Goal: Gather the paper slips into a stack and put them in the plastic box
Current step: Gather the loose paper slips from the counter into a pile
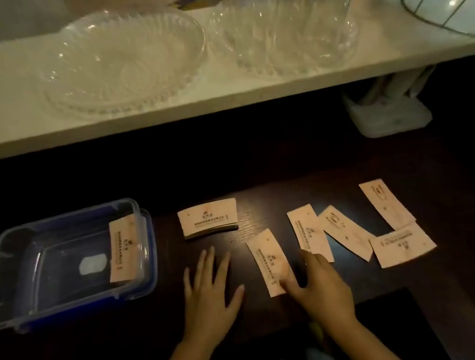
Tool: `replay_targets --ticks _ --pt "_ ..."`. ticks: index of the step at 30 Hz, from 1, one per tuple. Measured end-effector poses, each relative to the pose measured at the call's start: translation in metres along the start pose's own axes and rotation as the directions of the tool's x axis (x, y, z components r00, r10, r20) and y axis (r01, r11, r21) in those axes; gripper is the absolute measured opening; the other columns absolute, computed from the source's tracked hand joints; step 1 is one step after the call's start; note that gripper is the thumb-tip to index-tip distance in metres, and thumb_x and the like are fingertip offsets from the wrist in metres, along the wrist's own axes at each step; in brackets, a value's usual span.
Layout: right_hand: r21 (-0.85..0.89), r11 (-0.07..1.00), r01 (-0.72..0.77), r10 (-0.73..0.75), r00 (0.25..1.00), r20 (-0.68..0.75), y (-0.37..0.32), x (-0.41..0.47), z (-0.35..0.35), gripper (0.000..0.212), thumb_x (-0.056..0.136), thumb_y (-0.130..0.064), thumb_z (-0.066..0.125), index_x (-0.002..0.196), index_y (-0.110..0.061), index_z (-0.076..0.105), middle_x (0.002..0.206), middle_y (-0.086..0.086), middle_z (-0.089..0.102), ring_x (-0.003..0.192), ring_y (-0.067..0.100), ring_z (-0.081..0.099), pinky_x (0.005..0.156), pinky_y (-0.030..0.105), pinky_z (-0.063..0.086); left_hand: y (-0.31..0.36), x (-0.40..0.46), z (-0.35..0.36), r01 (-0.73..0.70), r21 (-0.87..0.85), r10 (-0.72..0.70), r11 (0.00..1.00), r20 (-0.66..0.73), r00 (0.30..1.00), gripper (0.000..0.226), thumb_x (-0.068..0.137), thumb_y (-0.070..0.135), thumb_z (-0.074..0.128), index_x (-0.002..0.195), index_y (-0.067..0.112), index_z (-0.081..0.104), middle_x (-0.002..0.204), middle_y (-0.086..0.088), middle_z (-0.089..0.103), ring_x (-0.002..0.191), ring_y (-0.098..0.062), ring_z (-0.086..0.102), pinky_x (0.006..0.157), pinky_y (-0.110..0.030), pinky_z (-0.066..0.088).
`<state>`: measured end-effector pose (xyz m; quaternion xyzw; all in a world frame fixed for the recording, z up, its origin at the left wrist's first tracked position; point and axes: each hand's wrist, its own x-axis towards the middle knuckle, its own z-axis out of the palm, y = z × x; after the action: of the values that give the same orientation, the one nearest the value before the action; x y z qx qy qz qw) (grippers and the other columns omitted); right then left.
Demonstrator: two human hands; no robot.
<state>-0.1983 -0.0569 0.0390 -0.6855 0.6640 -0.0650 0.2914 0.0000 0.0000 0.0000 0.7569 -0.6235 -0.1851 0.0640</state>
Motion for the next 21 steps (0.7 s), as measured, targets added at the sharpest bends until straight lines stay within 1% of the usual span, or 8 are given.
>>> replay_targets --ticks 3,5,8,11,14,16,18,21 --pt "-0.080 0.993 -0.084 0.079 0.995 -0.062 -0.001 -0.003 0.010 0.069 0.071 -0.059 0.062 0.125 -0.021 0.041 0.121 0.001 0.053 0.111 0.022 0.051 0.072 0.040 0.051 0.003 0.001 0.011 0.004 0.115 -0.006 0.993 0.018 1.000 0.066 0.081 0.055 0.034 0.141 0.028 0.028 0.153 -0.006 0.022 0.141 -0.026 0.015 0.110 -0.057 0.011" --pt "-0.130 0.987 -0.097 0.085 0.992 -0.093 -0.004 -0.005 0.018 0.069 0.070 -0.061 0.062 0.122 -0.019 0.044 0.120 0.003 0.051 0.109 0.021 0.050 0.068 0.037 0.051 0.002 -0.001 0.019 -0.029 0.168 0.023 0.985 0.041 0.999 0.068 0.079 0.056 0.036 0.140 0.026 0.031 0.151 -0.008 0.029 0.140 -0.027 0.021 0.110 -0.057 0.012" --pt "-0.182 0.980 -0.085 0.055 0.985 -0.163 -0.007 -0.004 0.029 0.068 0.068 -0.060 0.065 0.117 -0.015 0.050 0.115 0.007 0.054 0.102 0.023 0.053 0.063 0.035 0.051 -0.002 0.001 0.022 -0.033 0.201 0.027 0.979 0.031 0.999 0.069 0.079 0.056 0.037 0.141 0.026 0.029 0.151 -0.009 0.031 0.140 -0.024 0.017 0.108 -0.054 0.007" --pt "-0.223 0.974 -0.045 0.005 0.984 -0.179 -0.008 -0.006 0.039 0.063 0.064 -0.051 0.073 0.108 -0.009 0.056 0.105 0.013 0.060 0.092 0.030 0.057 0.065 0.040 0.050 -0.001 0.002 0.024 -0.035 0.211 0.027 0.977 0.039 0.999 0.070 0.079 0.056 0.037 0.141 0.026 0.028 0.151 -0.009 0.030 0.140 -0.025 0.020 0.108 -0.055 0.008" --pt "-0.250 0.968 -0.023 -0.030 0.979 -0.203 -0.008 -0.009 0.046 0.060 0.063 -0.045 0.076 0.108 -0.011 0.058 0.103 0.013 0.063 0.089 0.030 0.058 0.068 0.043 0.049 0.000 0.001 0.024 -0.026 0.203 0.018 0.979 0.041 0.999 0.070 0.079 0.056 0.037 0.141 0.026 0.025 0.152 -0.009 0.029 0.140 -0.025 0.021 0.108 -0.056 0.010" --pt "-0.235 0.972 -0.007 -0.042 0.979 -0.202 -0.007 -0.008 0.047 0.058 0.066 -0.044 0.075 0.111 -0.014 0.055 0.105 0.010 0.062 0.093 0.028 0.056 0.073 0.042 0.047 0.001 0.002 0.021 -0.023 0.201 0.016 0.979 0.036 0.999 0.070 0.079 0.055 0.036 0.141 0.026 0.025 0.152 -0.009 0.029 0.140 -0.026 0.021 0.108 -0.057 0.013" --pt "-0.202 0.979 0.003 -0.036 0.986 -0.161 -0.005 -0.007 0.047 0.057 0.070 -0.044 0.071 0.115 -0.018 0.050 0.110 0.006 0.058 0.099 0.025 0.052 0.077 0.039 0.045 0.002 0.002 0.021 -0.026 0.201 0.016 0.979 0.051 0.999 0.070 0.079 0.055 0.037 0.141 0.026 0.027 0.151 -0.010 0.031 0.140 -0.026 0.022 0.107 -0.059 0.017" --pt "-0.040 0.999 0.026 -0.030 0.993 -0.115 0.000 -0.006 0.044 0.054 0.075 -0.036 0.069 0.120 -0.023 0.043 0.113 0.000 0.056 0.102 0.020 0.053 0.075 0.036 0.050 0.001 0.002 0.020 -0.029 0.197 0.018 0.980 0.057 0.998 0.068 0.079 0.054 0.036 0.140 0.024 0.029 0.150 -0.011 0.032 0.139 -0.028 0.025 0.106 -0.060 0.021"
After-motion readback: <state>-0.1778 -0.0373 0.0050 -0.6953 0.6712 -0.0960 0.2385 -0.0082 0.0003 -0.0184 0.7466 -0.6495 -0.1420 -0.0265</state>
